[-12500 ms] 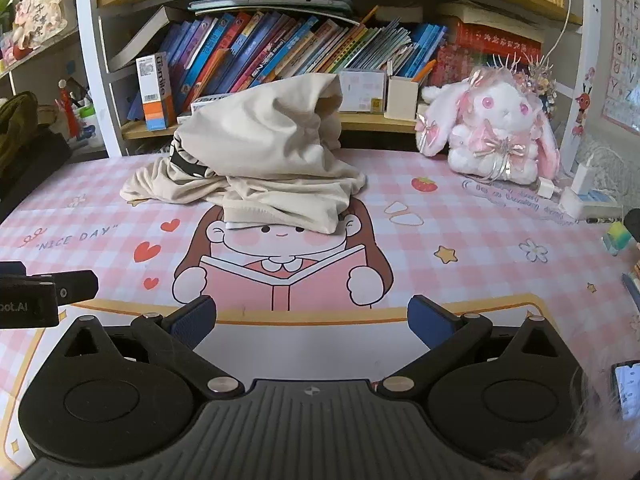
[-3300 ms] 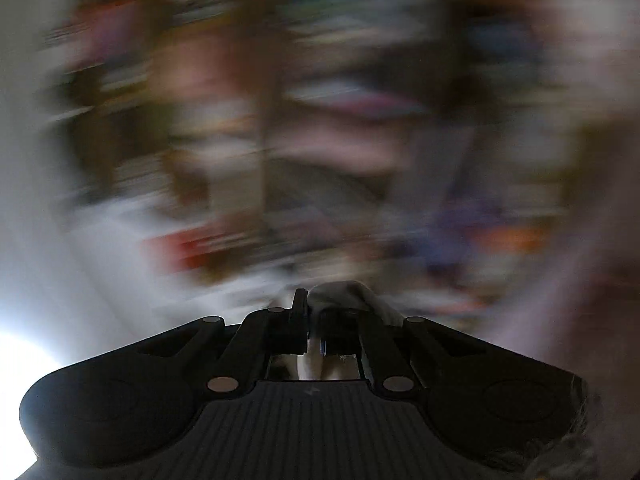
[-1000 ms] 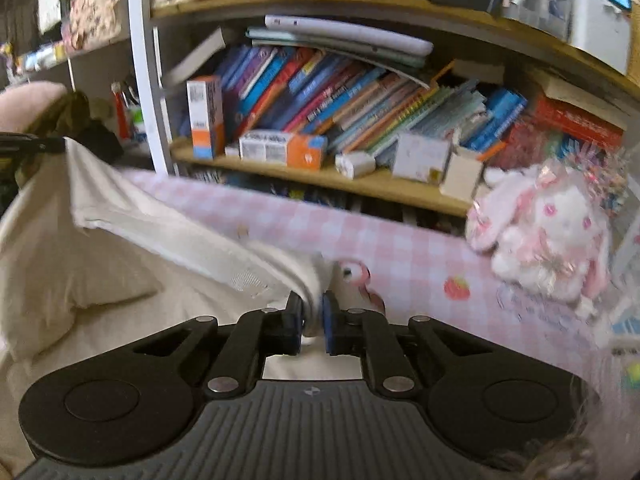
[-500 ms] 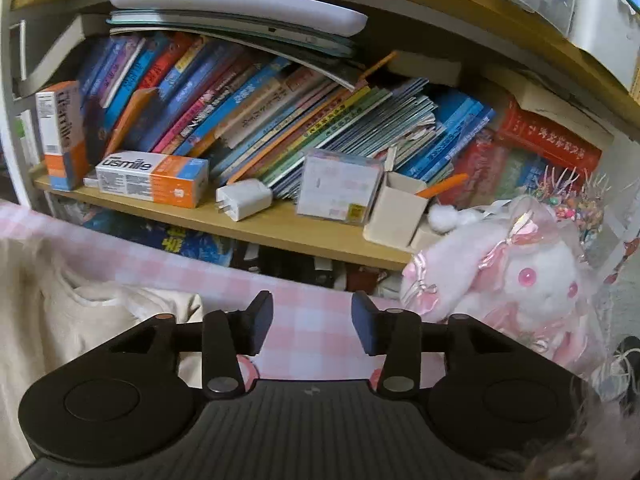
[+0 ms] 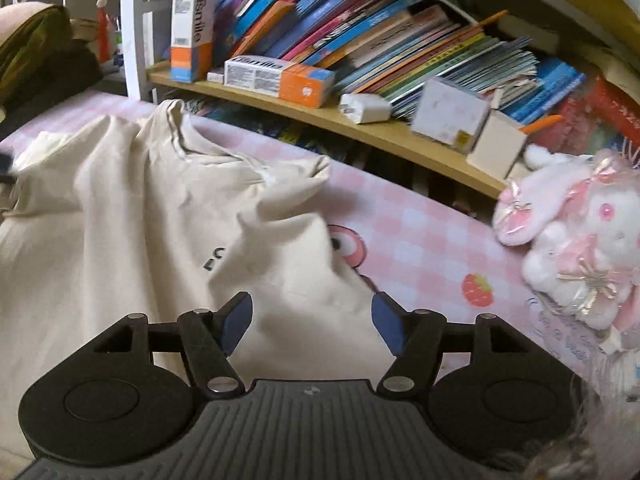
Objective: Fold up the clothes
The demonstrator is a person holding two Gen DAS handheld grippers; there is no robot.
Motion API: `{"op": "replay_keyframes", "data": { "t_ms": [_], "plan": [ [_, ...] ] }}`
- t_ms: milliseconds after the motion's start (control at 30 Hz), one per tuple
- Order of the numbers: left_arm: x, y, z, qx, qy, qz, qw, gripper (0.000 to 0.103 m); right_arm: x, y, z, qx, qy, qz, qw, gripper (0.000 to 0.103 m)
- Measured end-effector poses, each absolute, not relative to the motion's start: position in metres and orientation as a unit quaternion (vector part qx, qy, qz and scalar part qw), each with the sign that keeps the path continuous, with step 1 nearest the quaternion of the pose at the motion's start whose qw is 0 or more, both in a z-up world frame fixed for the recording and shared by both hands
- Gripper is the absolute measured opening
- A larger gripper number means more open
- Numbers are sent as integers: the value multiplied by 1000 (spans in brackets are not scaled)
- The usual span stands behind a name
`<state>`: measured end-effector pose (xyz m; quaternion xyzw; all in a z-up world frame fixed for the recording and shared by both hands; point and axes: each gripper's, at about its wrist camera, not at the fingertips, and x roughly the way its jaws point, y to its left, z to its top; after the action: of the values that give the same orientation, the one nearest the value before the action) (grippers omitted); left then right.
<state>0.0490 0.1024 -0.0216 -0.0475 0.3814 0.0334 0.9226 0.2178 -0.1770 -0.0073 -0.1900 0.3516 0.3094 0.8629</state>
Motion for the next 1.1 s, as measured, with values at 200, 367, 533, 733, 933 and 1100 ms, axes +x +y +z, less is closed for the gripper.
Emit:
{"op": "replay_keyframes", "data": {
  "t_ms": [200, 367, 533, 733, 933, 1100],
  "plan": [
    [28, 87, -37, -69, 415, 57, 906, 57, 201, -145, -19, -248, 349, 356, 831, 61],
    [20, 83, -44, -66, 431, 82, 896, 57, 223, -140, -31, -288, 371, 369, 802, 10],
    [18, 75, -42, -69, 438, 93, 891, 57, 319, -185, 4, -224, 318, 204, 898, 10],
    [19, 73, -32, -68, 432, 92, 895, 57, 375, -226, -2, -204, 344, 115, 909, 45],
    [26, 110, -16, -113, 407, 134, 896, 57, 316, -241, 6, -141, 340, 196, 909, 51],
    [32, 118, -13, -124, 406, 137, 895, 57, 246, -225, -11, -187, 359, 287, 868, 62]
  ]
}}
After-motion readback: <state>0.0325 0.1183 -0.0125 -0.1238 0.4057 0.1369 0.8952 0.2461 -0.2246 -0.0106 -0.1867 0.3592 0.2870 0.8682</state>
